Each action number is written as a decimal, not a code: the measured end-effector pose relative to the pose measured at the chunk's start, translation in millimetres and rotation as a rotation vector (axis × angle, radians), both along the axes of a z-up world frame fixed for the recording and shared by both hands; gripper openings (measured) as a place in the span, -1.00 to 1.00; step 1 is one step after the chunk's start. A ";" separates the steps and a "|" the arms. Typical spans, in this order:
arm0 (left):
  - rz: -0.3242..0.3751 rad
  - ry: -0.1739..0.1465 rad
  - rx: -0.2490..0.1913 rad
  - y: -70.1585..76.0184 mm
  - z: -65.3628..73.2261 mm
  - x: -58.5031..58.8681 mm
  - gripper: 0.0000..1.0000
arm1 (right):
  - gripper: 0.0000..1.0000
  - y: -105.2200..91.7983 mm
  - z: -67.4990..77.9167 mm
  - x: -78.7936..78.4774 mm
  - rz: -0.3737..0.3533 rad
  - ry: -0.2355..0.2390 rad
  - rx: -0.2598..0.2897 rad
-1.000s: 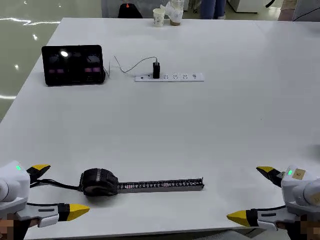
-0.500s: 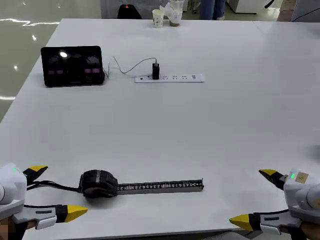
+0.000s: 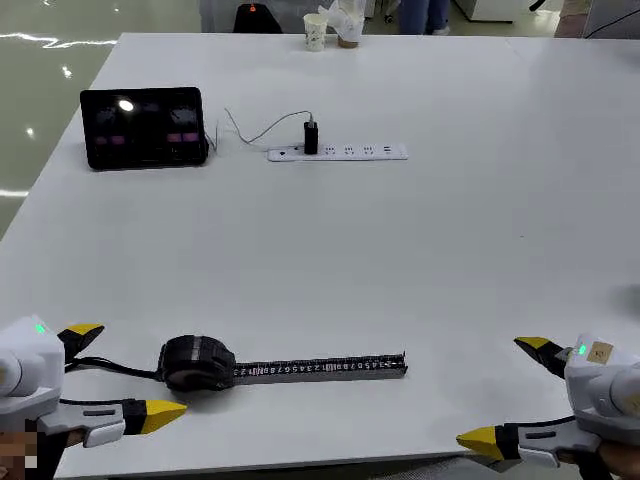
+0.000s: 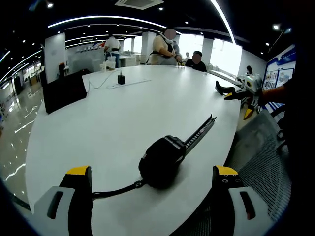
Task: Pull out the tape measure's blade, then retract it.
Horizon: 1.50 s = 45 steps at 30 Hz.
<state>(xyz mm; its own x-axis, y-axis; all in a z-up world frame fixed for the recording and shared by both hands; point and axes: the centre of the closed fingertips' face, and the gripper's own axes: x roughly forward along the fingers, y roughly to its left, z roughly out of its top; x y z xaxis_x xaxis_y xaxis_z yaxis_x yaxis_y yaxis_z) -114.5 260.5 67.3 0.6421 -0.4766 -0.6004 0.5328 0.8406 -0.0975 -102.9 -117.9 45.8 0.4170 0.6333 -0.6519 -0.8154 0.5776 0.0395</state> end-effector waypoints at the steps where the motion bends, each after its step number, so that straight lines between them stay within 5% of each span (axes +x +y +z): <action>1: 0.002 -0.006 -0.003 -2.2 1.4 0.9 0.98 | 0.98 0.1 0.7 0.5 0.001 -0.003 0.001; 8: -0.008 0.000 0.036 -17.8 -2.6 4.3 0.93 | 0.98 4.2 -0.4 3.3 0.022 0.002 -0.012; 17: 0.023 0.040 -0.035 -41.9 0.4 8.5 0.92 | 0.98 13.5 -0.1 9.3 0.088 -0.005 -0.044; 22: 0.030 0.030 -0.028 -50.4 1.0 15.1 0.98 | 0.98 19.6 1.0 15.0 0.116 -0.011 -0.056; 33: 0.109 0.025 -0.039 -60.0 0.4 28.5 0.98 | 0.98 33.4 -5.1 23.5 0.220 0.002 -0.108; 38: 0.151 0.009 0.019 -56.6 -3.5 37.3 0.98 | 0.98 41.9 -9.1 24.1 0.294 0.009 -0.126; 45: 0.264 -0.005 -0.011 -51.3 -7.9 45.8 0.98 | 0.98 51.7 -15.9 28.0 0.355 0.026 -0.157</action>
<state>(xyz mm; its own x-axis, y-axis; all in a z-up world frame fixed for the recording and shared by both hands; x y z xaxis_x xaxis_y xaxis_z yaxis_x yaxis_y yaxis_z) -68.7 209.2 59.5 0.7480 -0.2987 -0.5928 0.2954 0.9495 -0.1058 -74.9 -66.2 30.0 0.1717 0.6273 -0.7596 -0.9656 0.2599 -0.0037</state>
